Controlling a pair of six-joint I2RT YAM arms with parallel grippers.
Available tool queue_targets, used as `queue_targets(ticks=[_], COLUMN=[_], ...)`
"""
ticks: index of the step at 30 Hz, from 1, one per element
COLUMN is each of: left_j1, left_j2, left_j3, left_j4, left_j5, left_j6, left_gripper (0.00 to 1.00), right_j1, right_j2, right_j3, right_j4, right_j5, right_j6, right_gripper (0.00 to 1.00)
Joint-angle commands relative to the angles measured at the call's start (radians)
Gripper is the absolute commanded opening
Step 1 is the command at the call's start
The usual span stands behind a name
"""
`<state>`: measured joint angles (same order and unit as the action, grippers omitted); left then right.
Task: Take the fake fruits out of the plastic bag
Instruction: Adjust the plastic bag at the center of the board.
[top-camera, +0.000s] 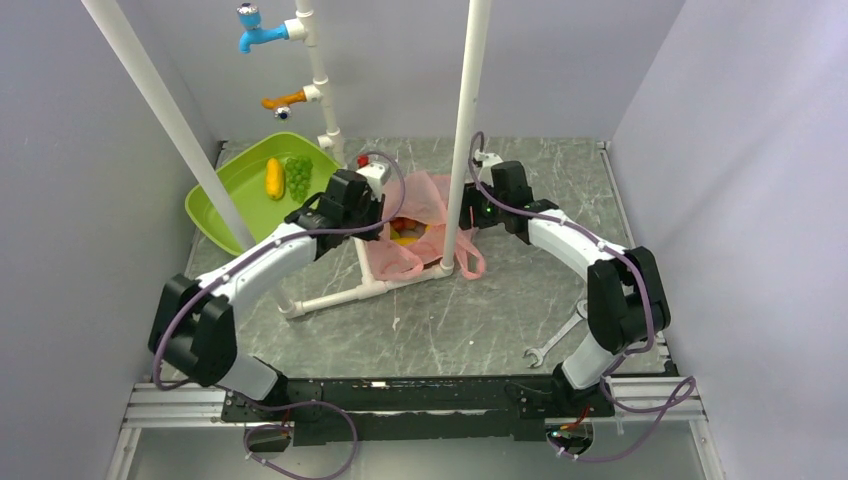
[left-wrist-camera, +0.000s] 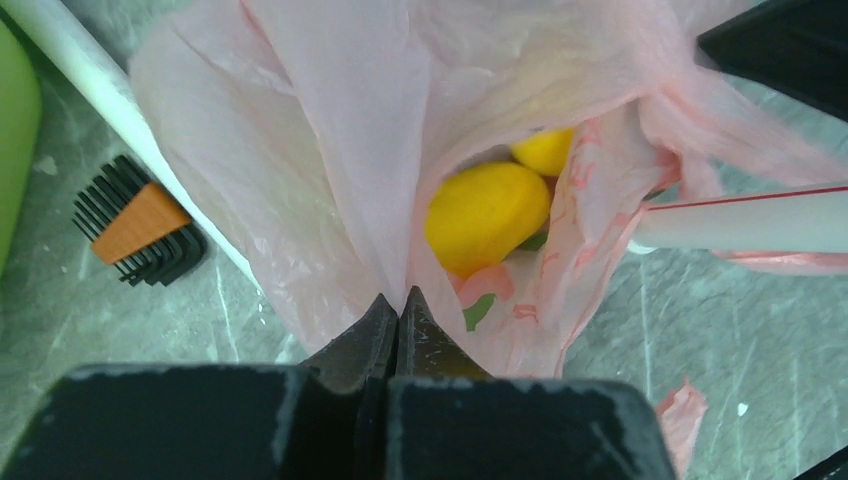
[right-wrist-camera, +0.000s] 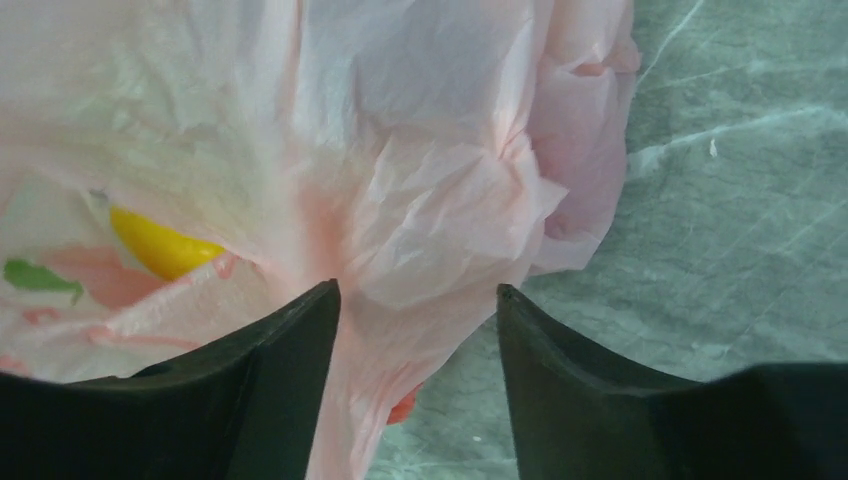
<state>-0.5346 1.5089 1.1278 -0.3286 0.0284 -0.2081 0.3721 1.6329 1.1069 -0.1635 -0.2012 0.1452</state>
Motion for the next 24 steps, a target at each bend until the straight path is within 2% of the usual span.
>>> queue_targets(ticks=[1, 5, 6, 9, 14, 18, 21, 22, 24], left_j1=[0.03, 0.051, 0.054, 0.061, 0.068, 0.093, 0.105, 0.105, 0.107], left_j2=[-0.12, -0.155, -0.16, -0.164, -0.177, -0.174, -0.156, -0.154, -0.154], left_j3=[-0.055, -0.097, -0.105, -0.117, -0.154, -0.176, -0.156, -0.159, -0.172], left_j4=[0.193, 0.259, 0.265, 0.267, 0.297, 0.35, 0.33, 0.334, 0.359], left_j5=[-0.001, -0.01, -0.022, -0.07, -0.092, -0.046, 0.005, 0.028, 0.082], left_j6=[-0.033, -0.047, -0.047, -0.047, -0.055, -0.077, -0.086, -0.09, -0.105], left_gripper=[0.0, 0.0, 0.0, 0.0, 0.0, 0.0, 0.0, 0.0, 0.0], right_j1=[-0.024, -0.048, -0.056, -0.076, -0.087, -0.108, -0.107, -0.107, -0.107], right_j2=[0.002, 0.034, 0.033, 0.02, 0.013, 0.038, 0.055, 0.047, 0.006], right_j3=[0.008, 0.078, 0.099, 0.147, 0.226, 0.266, 0.325, 0.329, 0.321], right_j4=[0.149, 0.159, 0.159, 0.159, 0.131, 0.128, 0.008, -0.024, -0.073], right_j5=[0.03, 0.007, 0.033, 0.078, 0.254, 0.291, 0.26, 0.22, 0.176], right_j6=[0.074, 0.126, 0.135, 0.118, 0.041, 0.029, 0.028, 0.042, 0.089], right_gripper=[0.5, 0.05, 0.0, 0.0, 0.0, 0.0, 0.0, 0.06, 0.33])
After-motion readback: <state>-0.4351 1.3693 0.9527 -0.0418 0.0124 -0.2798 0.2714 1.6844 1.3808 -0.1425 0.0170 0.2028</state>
